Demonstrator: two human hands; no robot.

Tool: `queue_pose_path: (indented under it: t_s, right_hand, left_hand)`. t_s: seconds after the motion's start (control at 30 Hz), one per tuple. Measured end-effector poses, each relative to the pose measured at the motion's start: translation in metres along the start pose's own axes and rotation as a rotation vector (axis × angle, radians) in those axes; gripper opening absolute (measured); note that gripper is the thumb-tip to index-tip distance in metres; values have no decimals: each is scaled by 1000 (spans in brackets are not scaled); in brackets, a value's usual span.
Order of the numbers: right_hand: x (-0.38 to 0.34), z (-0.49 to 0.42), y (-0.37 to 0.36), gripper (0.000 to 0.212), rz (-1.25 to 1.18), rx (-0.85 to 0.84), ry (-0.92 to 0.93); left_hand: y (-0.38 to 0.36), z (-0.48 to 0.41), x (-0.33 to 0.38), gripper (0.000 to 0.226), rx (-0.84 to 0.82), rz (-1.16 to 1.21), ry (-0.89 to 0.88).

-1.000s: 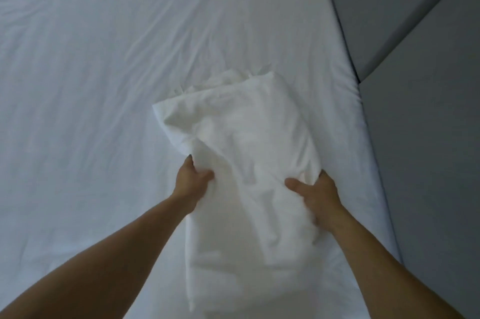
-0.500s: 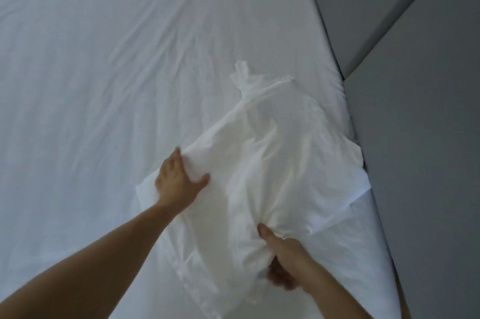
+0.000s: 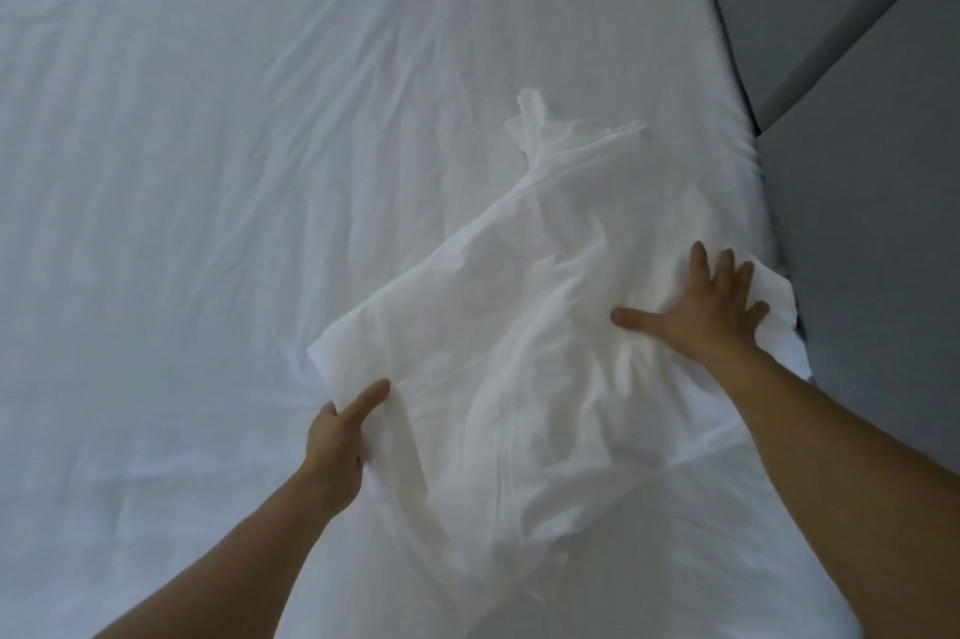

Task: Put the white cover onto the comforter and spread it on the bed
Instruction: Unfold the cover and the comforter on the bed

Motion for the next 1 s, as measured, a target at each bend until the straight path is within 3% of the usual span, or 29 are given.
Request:
queue_pose_path:
  t_s: [0.17, 0.27, 0.33, 0.5, 0.6, 0.7, 0.8, 0.9, 0.93, 1.0]
  right_hand:
    - [20, -29, -10, 162, -83, -97, -28]
    - [18, -35, -4, 161, -75, -126, 1]
    - [12, -31, -4, 152, -173, -153, 20]
    - [13, 22, -59, 92, -399, -305, -24]
    - [25, 62, -90, 84, -469, -332, -103]
    - [36, 99, -106, 90, -430, -314, -196]
    - [42, 130, -87, 106, -216, -130, -278]
    - [7, 147, -50, 112, 109, 271, -13]
    - [-13, 154, -48, 107, 162, 373, 147]
    - [-51, 177, -58, 105, 205, 468, 467]
  left_hand:
    - [-31, 4, -3, 60, -197, -19, 28]
    - [-38, 2, 15, 50, -182, -17, -32]
    - [-37, 0, 40, 47, -152, -25, -110]
    - [-21, -2, 122, 73, -80, -249, -357]
    - [-6, 0, 147, 85, 43, -447, -469]
    - [3, -11, 120, 96, 1, -509, -337]
    - [20, -12, 89, 91, 28, -693, -256]
    - [24, 2, 89, 111, 69, -1072, -439]
    - [14, 10, 88, 118, -8, -1228, -585]
    - [-12, 35, 66, 124, -366, -1503, -841]
Point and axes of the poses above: each hand's wrist, its own z-axis away from the middle knuckle, its own y-axis out of the back of the hand, x = y × z, the point moved 10 cm from there along -z, towards the middle knuckle, and after that the axes turned 13 degrees about z, right-handed, at the moved point
